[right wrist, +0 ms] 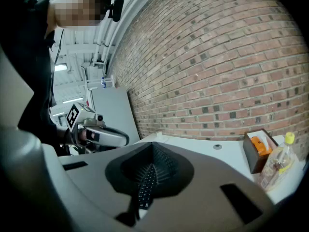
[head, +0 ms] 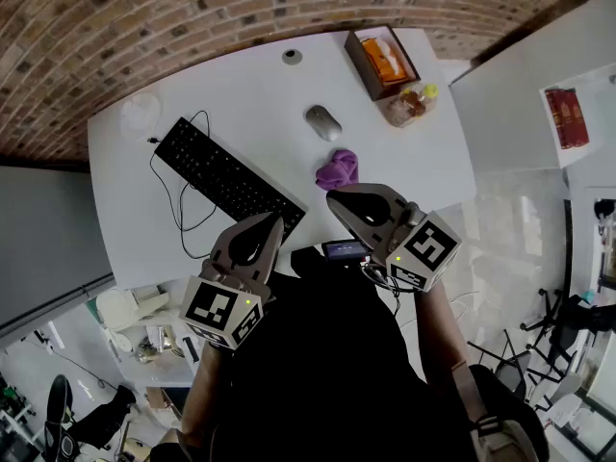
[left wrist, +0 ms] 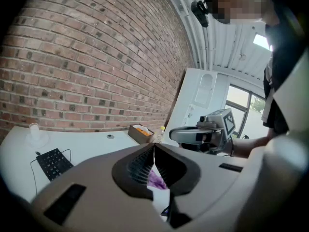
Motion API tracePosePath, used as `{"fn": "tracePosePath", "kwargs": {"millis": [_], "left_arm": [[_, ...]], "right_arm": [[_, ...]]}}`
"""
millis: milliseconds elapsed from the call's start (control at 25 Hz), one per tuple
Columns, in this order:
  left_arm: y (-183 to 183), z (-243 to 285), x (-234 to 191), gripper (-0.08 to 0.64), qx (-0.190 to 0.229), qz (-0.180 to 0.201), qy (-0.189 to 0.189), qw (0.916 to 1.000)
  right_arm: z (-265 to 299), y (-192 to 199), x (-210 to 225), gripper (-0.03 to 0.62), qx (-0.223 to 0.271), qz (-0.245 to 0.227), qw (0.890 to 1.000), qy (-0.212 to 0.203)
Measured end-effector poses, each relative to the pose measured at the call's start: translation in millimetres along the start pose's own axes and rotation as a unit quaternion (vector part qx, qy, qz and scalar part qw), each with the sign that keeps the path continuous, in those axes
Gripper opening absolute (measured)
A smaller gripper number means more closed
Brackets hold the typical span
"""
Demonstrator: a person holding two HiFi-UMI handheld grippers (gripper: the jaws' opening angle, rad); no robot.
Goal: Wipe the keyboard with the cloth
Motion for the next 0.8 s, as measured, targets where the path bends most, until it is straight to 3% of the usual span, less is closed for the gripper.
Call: {"fn": "tracePosePath", "kwargs": {"millis": [400, 800], "left_arm": [[2.7, -4.5, -3.0, 0.014, -0.001, -0.006, -0.008, 1.0000], [10.6, -14.6, -7.2, 0.014, -0.016, -0.023, -0.030, 0.9992]], "right_arm": [[-0.7, 6.7, 11.1, 0.018, 0.009, 0.034, 0.999, 0.017], [1.1, 48.1, 41.7, 0.018, -0.050, 0.055, 0.994, 0.078]]}}
Point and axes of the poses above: the fingertips, and each gripper's own axes: z forward along the fingers, x to its right, y out of its underside, the point moved 10 cm from there along -z, backward along the fingers, and after that the axes turned 2 degrees about -x, right-handed, at the moved point
